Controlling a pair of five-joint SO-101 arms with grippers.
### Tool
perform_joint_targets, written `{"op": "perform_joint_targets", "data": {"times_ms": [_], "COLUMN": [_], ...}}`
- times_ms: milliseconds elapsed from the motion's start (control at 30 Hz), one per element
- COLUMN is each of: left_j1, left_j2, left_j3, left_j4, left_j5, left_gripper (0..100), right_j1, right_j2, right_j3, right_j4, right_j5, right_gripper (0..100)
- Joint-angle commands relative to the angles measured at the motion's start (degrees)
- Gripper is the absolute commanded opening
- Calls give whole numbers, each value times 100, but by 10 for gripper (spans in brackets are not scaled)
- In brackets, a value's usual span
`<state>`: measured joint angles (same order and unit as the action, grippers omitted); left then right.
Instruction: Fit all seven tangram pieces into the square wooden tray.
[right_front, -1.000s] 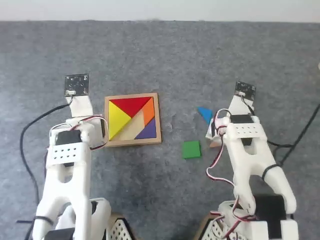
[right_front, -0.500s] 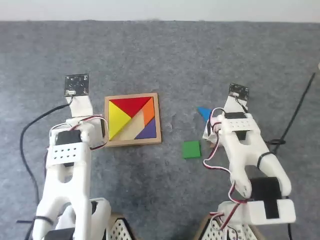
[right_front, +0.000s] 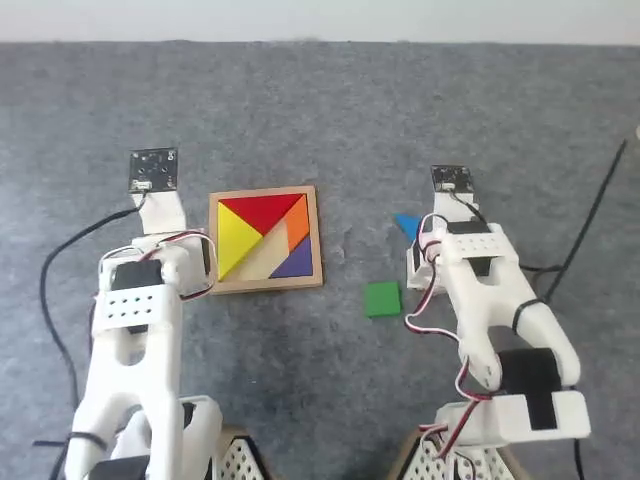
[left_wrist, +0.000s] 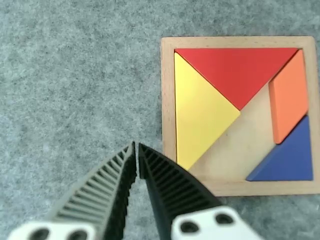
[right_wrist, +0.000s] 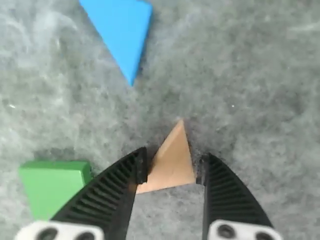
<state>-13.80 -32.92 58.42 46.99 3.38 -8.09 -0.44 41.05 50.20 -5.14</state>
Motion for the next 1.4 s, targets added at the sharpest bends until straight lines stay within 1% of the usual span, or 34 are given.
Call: {"op": "perform_joint_targets", "data": {"times_ms": [0,100,167,333,433,500,533,633,700,800,900,967,1067,1200,1367], "left_j1": [26,26,26,26,26,26,26,26,26,26,26,26,26,26,26], "left_j2": [-220,-220,-220,-220,-220,-220,-220,-220,-220,-220,-220,-220,-220,-220,-220], "left_j3": [-40,-40,-40,-40,-40,-40,-40,-40,-40,-48,-48,-48,-48,-48,-57], "left_j4": [-105,-105,-105,-105,-105,-105,-105,-105,-105,-105,-105,-105,-105,-105,-105], "left_j5": [-35,-35,-35,-35,-35,-35,-35,-35,-35,-35,-35,-35,-35,-35,-35], "left_gripper": [13,13,13,13,13,13,13,13,13,13,13,13,13,13,13], "right_j1": [57,57,57,48,57,66,66,4,-4,-22,-295,-602,-822,-664,-418], "right_j2": [22,4,-40,-48,-48,-48,-48,-48,-48,-40,-48,-48,-13,-4,4], "right_j3": [-149,-149,-158,-316,-914,-1477,-1758,-2347,-2470,-2259,-1873,-1662,-1477,-1275,-1046], "right_j4": [57,84,84,224,989,1604,1912,2712,3037,3169,2985,2782,2413,2246,2185], "right_j5": [35,62,114,897,1125,1143,1116,712,132,-651,-958,-1231,-1477,-1503,-1495], "right_gripper": [103,16,10,10,9,13,33,150,188,167,131,125,173,253,218]}}
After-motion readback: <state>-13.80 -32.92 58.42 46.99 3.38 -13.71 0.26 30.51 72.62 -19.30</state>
